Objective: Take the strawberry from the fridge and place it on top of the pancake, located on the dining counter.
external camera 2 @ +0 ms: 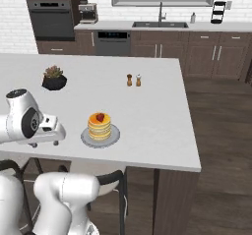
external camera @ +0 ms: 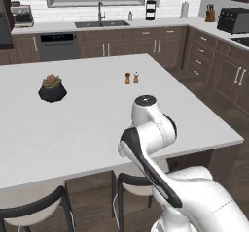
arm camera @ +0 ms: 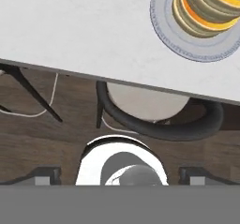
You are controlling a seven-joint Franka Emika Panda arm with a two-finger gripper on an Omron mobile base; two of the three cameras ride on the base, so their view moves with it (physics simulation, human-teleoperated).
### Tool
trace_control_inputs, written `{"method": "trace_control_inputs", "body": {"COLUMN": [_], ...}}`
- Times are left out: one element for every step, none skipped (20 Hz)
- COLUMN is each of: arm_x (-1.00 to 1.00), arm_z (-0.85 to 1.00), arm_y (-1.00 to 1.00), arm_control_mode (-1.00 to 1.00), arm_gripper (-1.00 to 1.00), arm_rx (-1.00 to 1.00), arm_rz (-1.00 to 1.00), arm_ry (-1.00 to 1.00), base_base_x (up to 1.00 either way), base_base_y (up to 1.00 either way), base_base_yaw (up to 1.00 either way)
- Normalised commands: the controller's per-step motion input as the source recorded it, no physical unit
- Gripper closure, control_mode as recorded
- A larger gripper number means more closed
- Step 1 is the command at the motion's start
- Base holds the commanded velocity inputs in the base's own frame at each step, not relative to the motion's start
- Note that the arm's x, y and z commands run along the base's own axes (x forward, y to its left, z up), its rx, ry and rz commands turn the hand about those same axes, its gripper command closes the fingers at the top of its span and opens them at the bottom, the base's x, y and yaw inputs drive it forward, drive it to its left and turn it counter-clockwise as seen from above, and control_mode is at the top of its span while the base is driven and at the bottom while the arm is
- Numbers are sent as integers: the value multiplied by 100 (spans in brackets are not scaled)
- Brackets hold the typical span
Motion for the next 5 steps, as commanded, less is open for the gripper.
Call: {"method": "trace_control_inputs", "body": {"arm_x": [-23, -13, 0, 0, 21], "arm_z": [-22, -17, -6, 0, 0], "arm_y": [55, 57, 62, 56, 59], "arm_control_mode": [-100, -100, -100, -100, -100], "arm_gripper": [-100, -100, -100, -100, -100], "arm_rx": [-7, -9, -14, -15, -19], "arm_rz": [6, 4, 0, 0, 0], "arm_ry": [10, 15, 23, 29, 42], "base_base_x": [0, 0, 0, 0, 0], "base_base_y": [0, 0, 0, 0, 0], "base_base_yaw": [0, 0, 0, 0, 0]}}
